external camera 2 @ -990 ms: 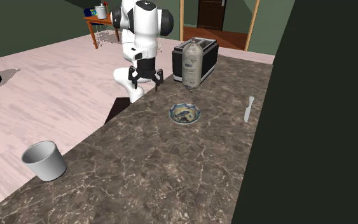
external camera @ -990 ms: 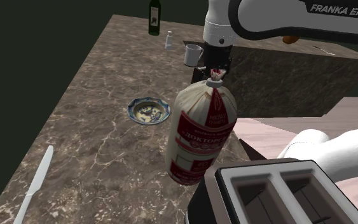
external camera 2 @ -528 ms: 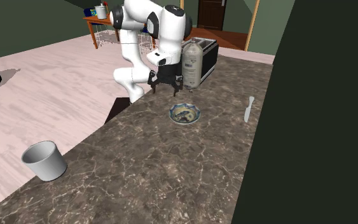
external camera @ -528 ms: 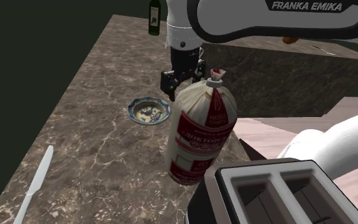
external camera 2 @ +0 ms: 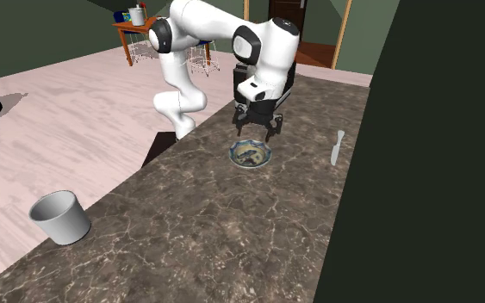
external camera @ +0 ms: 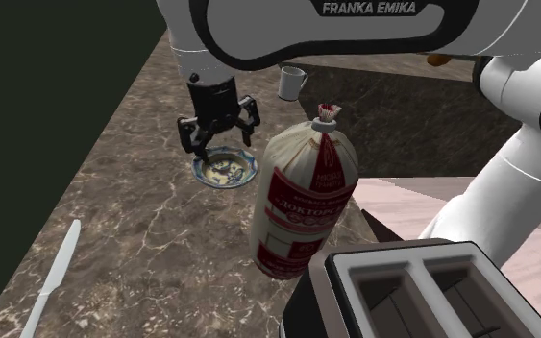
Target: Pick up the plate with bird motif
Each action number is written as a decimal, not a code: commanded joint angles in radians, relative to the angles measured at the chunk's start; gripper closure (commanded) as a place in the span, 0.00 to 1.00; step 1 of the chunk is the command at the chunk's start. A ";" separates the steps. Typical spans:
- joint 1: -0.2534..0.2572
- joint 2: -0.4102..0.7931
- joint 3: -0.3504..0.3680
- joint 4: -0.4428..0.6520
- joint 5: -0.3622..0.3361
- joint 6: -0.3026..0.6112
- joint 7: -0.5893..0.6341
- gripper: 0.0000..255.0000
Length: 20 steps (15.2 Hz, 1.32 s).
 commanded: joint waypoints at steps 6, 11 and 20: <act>0.105 0.246 0.026 0.228 -0.131 -0.065 0.158 0.00; 0.094 0.240 0.024 0.153 -0.128 0.004 0.165 0.00; 0.093 0.239 0.024 0.144 -0.128 0.012 0.165 1.00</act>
